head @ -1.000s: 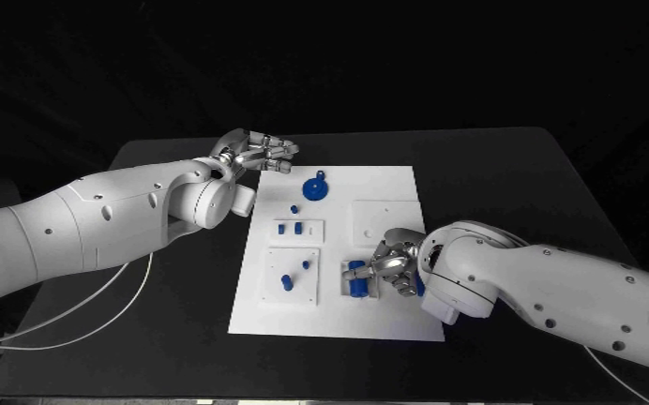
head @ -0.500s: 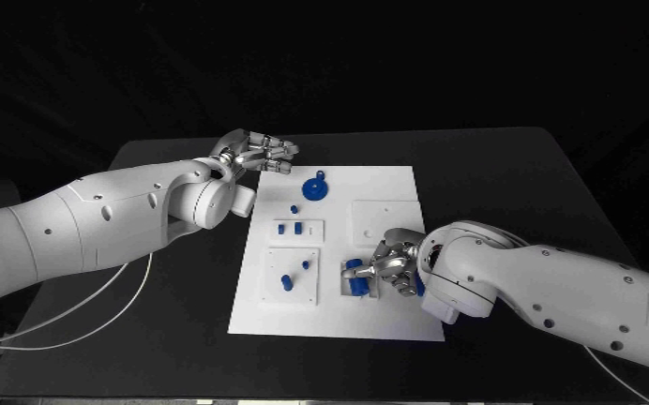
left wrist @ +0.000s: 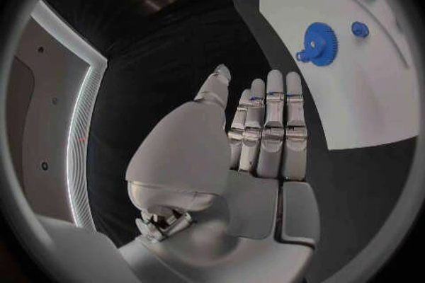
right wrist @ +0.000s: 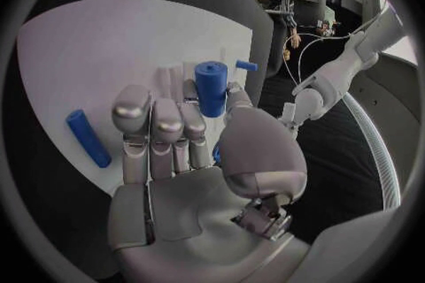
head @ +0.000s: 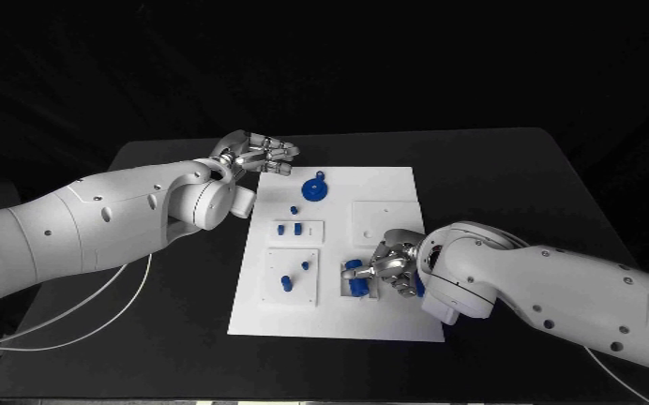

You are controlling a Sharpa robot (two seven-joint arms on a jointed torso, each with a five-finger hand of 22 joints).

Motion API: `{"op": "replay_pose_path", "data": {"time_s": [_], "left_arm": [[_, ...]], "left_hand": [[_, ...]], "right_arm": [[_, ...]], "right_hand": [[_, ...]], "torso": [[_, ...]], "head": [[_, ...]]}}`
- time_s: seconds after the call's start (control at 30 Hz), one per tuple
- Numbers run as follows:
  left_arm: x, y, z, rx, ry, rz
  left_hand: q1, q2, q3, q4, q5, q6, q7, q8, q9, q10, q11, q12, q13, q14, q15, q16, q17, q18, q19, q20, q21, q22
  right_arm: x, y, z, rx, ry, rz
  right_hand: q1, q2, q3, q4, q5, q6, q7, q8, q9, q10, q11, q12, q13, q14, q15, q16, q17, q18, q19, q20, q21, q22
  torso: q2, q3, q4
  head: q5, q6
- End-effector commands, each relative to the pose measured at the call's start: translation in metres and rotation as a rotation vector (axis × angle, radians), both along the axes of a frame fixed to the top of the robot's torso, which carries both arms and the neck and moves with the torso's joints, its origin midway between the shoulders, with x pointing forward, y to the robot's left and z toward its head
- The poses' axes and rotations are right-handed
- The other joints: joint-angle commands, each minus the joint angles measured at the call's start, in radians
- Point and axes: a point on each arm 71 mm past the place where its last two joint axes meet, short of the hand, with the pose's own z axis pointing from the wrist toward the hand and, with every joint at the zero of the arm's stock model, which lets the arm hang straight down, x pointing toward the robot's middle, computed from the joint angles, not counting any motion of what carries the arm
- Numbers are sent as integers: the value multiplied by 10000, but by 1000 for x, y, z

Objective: Assemble the parts on the task board

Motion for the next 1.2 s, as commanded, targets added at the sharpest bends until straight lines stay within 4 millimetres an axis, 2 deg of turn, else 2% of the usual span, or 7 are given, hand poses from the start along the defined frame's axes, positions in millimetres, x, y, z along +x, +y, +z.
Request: {"op": "replay_pose_path", "data": {"time_s": [0.03,0.17,0.23,0.53,0.93,1.03,1.2], "left_arm": [[0,-3,1,-7,-36,-199],[0,-3,1,-5,-35,-205],[0,-3,1,-3,-36,-203],[0,-3,1,2,-26,-201],[-1,-2,1,28,-11,-222],[-1,-2,1,33,-5,-227],[-1,-2,1,43,0,-228]], "left_hand": [[-61,0,-66,5,-19,-95,3,-19,1,-51,18,27,14,-16,36,-4,12,-85,49,18,56,-10],[-61,0,-66,5,-19,-95,3,-19,1,-51,18,27,14,-16,36,-4,12,-85,49,18,56,-10],[-61,0,-66,5,-19,-95,3,-19,1,-51,18,27,14,-16,36,-4,12,-85,49,18,56,-10],[-61,0,-66,5,-19,-95,3,-19,1,-51,18,27,14,-16,36,-4,12,-85,49,18,56,-10],[-54,13,-86,-6,-14,-105,7,-20,1,-59,21,26,14,-22,39,-3,16,-83,60,22,64,-91],[-42,14,-82,-16,0,-104,6,-21,1,-58,20,25,13,-20,37,-3,17,-82,64,19,67,-100],[-42,14,-82,-16,0,-104,6,-21,1,-58,20,25,13,-20,37,-3,17,-82,64,19,67,-100]], "right_arm": [[-1,-4,-6,-415,175,-114],[-1,-5,-6,-431,187,-104],[-1,-5,-6,-438,191,-94],[-2,-5,-6,-449,186,-80],[-4,-9,-1,53,-179,-67],[-6,-11,0,172,-239,19],[-8,-12,1,206,-173,334]], "right_hand": [[-64,-120,80,237,-287,-162,76,-57,0,-49,9,-48,-41,23,-33,-71,2,-50,544,-35,-40,1009],[-34,-433,289,926,-914,-157,69,-56,22,-53,9,-67,-94,26,-38,-82,20,-54,545,-40,-48,1007],[-3,-497,302,1063,-967,-164,74,-55,22,-54,4,-68,-103,27,-35,-83,26,-55,546,-41,-36,1012],[65,-523,311,1190,-1020,-151,71,-55,27,-49,2,-55,-107,30,-37,-88,33,-57,544,-42,-32,1011],[214,-173,243,87,-668,-92,65,-58,13,-5,-11,21,-66,38,-42,-91,38,-54,552,-52,4,1012],[561,-279,315,-213,-589,-77,63,-58,10,-17,-8,15,-66,31,-44,-103,29,-58,552,-49,17,1017],[961,-566,584,-336,-472,-25,67,-59,-28,-17,-7,40,-42,33,-44,-85,49,-69,547,-51,46,1029]], "torso": [[4,-4,2],[1,-9,3],[1,-9,3],[3,-4,4],[2,12,-7],[1,9,-7],[6,10,0]], "head": [[1,-4],[-3,-2],[-3,-2],[8,-8],[-9,37],[-13,33],[-17,42]]}}
